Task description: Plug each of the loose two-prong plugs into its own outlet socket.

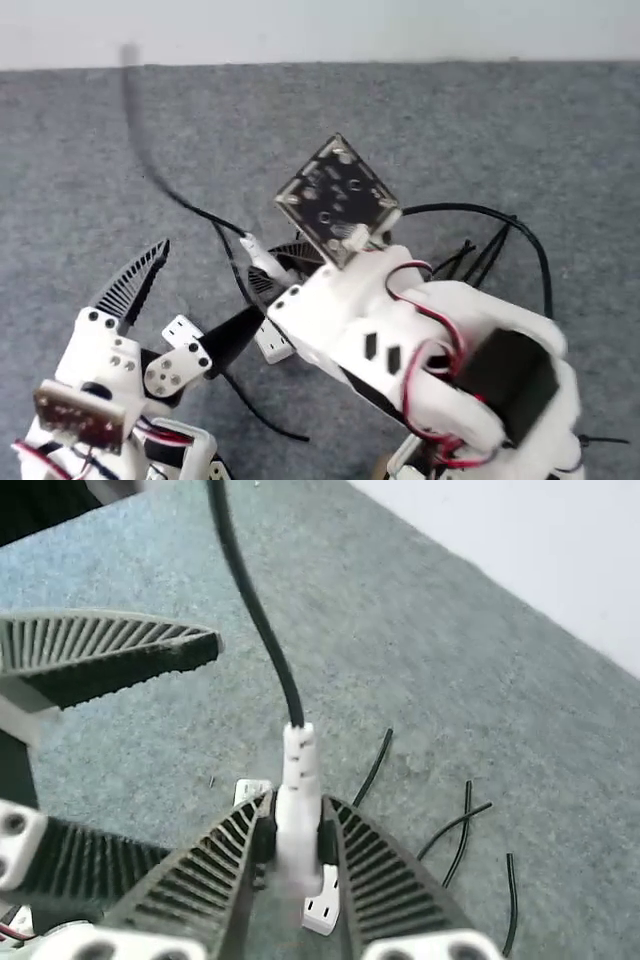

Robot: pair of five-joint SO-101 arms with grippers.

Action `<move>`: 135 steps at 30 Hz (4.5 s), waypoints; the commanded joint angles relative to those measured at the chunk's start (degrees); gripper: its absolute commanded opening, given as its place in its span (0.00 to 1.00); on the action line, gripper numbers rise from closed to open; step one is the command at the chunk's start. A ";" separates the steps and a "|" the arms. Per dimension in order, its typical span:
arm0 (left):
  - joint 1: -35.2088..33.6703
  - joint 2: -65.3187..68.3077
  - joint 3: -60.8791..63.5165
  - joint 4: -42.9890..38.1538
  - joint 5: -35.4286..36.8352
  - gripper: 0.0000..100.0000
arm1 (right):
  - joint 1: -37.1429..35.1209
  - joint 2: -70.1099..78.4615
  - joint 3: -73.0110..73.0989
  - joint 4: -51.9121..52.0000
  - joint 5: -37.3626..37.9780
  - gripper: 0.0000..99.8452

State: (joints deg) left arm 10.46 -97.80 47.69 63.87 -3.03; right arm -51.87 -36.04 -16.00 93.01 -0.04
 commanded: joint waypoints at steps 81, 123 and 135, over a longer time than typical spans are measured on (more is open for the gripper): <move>4.66 -0.09 0.92 3.87 -1.41 0.38 | -0.66 -24.22 23.82 -7.52 -1.23 0.01; 11.16 -0.09 -2.15 8.09 -1.41 0.38 | -0.57 -20.62 29.63 -16.75 -1.23 0.01; 11.08 -0.09 -0.40 7.12 -1.67 0.38 | -3.65 -25.71 32.70 -16.13 -1.23 0.01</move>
State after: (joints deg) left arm 21.27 -97.89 47.34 71.78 -4.00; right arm -52.92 -58.99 16.26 77.36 -0.48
